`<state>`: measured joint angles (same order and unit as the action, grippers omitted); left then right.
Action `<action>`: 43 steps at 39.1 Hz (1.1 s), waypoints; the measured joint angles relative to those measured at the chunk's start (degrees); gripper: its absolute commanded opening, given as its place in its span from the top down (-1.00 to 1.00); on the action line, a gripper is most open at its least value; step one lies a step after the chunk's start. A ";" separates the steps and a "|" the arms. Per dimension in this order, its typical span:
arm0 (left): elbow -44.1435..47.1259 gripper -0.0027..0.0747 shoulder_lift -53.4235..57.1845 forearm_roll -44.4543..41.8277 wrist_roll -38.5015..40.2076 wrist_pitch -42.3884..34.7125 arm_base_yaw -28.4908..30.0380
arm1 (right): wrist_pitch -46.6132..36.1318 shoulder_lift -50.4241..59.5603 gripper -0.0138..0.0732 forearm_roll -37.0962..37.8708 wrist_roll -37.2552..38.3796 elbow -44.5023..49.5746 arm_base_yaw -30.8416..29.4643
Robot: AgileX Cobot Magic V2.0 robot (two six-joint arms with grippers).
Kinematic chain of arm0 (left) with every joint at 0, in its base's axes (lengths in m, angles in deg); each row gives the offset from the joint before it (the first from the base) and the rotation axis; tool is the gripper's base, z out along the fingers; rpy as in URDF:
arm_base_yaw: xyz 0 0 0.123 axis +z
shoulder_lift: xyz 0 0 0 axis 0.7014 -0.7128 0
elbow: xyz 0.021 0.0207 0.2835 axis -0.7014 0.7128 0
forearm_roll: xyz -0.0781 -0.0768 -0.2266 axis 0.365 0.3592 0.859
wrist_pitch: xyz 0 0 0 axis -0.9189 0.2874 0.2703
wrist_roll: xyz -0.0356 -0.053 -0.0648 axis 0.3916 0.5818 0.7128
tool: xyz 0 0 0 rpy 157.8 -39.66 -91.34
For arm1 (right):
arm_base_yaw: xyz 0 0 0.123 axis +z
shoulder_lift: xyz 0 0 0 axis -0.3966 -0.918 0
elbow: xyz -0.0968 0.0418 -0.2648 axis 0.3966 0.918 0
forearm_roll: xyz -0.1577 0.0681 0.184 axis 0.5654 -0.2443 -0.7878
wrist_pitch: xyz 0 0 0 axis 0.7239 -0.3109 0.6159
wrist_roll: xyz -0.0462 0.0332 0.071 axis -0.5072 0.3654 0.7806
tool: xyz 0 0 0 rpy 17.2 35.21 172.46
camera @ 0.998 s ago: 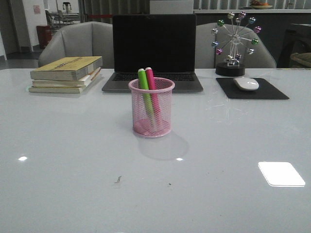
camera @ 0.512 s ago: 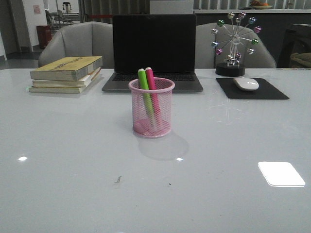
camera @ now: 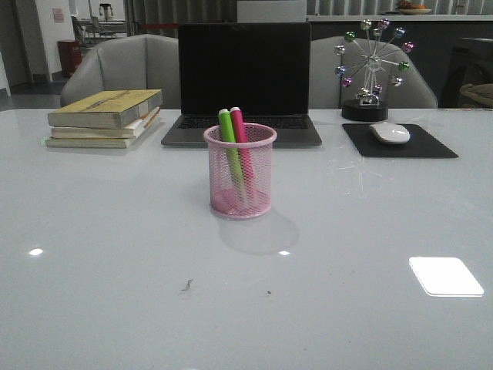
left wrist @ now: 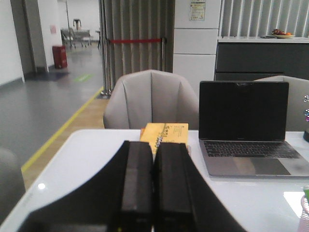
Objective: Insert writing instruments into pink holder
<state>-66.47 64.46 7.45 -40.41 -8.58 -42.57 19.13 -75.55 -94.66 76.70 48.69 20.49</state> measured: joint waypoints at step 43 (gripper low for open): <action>19.28 0.67 22.93 -33.45 36.58 2.07 0.00 | 0.00 0.00 0.55 0.00 0.00 0.00 0.00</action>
<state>-47.19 87.38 -26.00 -3.83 -6.51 -42.57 19.13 -75.55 -94.66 76.70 48.69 20.49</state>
